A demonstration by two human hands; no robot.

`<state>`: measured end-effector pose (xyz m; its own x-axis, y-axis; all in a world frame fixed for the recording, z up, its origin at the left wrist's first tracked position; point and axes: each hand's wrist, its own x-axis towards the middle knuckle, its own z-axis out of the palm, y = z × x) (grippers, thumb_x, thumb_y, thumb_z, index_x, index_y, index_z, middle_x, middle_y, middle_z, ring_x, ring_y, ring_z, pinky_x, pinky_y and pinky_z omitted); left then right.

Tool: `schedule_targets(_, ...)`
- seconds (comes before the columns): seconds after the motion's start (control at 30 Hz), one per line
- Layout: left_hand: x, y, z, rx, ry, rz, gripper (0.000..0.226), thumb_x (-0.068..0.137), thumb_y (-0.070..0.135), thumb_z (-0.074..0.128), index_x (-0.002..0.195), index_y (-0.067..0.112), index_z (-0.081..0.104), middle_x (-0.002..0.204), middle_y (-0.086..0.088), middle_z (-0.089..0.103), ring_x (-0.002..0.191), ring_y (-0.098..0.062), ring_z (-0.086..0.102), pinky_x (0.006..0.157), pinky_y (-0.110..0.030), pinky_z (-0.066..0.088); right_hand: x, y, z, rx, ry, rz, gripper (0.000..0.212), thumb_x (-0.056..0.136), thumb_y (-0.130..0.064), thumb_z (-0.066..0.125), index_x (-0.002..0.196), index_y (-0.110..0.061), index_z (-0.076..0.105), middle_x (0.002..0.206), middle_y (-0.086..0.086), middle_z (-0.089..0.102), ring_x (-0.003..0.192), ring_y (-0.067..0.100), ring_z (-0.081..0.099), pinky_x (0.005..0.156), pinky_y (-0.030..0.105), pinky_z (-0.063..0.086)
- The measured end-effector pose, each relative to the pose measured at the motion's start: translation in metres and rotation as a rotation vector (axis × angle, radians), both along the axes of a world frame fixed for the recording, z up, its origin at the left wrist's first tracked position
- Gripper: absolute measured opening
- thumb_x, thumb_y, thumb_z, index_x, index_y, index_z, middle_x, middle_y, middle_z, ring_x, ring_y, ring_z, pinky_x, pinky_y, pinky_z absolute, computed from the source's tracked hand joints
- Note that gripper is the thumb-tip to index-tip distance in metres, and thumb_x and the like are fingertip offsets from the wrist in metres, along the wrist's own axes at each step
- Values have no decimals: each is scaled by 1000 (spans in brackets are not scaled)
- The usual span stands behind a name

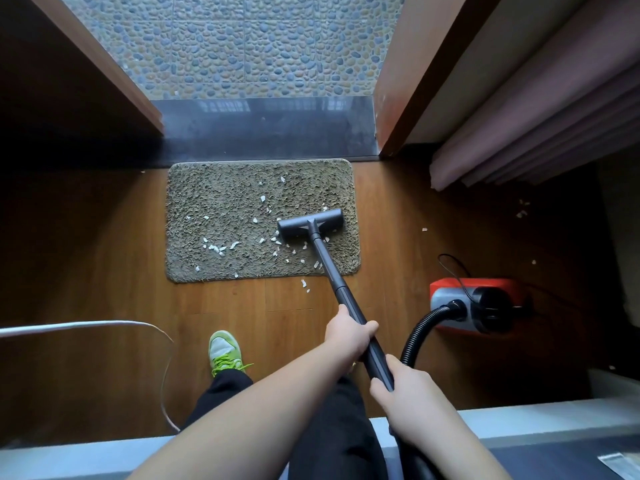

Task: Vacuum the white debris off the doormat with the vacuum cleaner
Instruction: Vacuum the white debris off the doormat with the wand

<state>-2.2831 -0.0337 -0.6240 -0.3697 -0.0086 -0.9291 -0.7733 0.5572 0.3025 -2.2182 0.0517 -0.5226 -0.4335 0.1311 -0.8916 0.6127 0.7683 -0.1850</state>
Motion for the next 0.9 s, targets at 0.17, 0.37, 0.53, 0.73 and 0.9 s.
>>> schedule_targets(0.17, -16, -3, -8, -8, 20, -20, 65, 89, 36, 61, 145, 13, 34, 130, -9, 56, 109, -28, 60, 90, -33, 52, -16, -2, -4, -4, 40, 3, 18, 95, -39, 42, 102, -23, 48, 87, -1, 59, 77, 21, 62, 72, 33, 55)
schedule_targets(0.37, -37, -4, -10, 6, 32, 17, 49, 86, 36, 62, 125, 14, 42, 110, -7, 59, 100, -30, 64, 86, -42, 58, -38, -5, -9, 9, 79, 32, 13, 96, -36, 44, 93, -23, 45, 86, -1, 55, 78, 22, 53, 67, 32, 42)
schedule_targets(0.53, -56, -6, -14, -8, 45, 32, 44, 81, 39, 65, 111, 12, 47, 111, -11, 64, 100, -32, 65, 85, -43, 58, -56, -8, -15, 21, 79, 37, 18, 95, -36, 44, 85, -21, 45, 83, -2, 54, 78, 23, 52, 67, 33, 40)
schedule_targets(0.73, -73, -7, -12, 4, 47, 61, 43, 81, 37, 65, 112, 13, 49, 111, -13, 62, 100, -33, 65, 83, -43, 59, -73, -10, -18, 22, 84, 57, 19, 96, -36, 45, 85, -21, 45, 82, -2, 51, 78, 24, 48, 68, 33, 36)
schedule_targets(0.9, -66, -7, -12, 4, 26, 28, 54, 79, 39, 65, 123, 13, 46, 116, -13, 62, 103, -33, 64, 88, -43, 57, -67, -9, -15, 8, 69, 52, 19, 96, -35, 45, 84, -21, 46, 82, -1, 56, 74, 23, 58, 68, 33, 45)
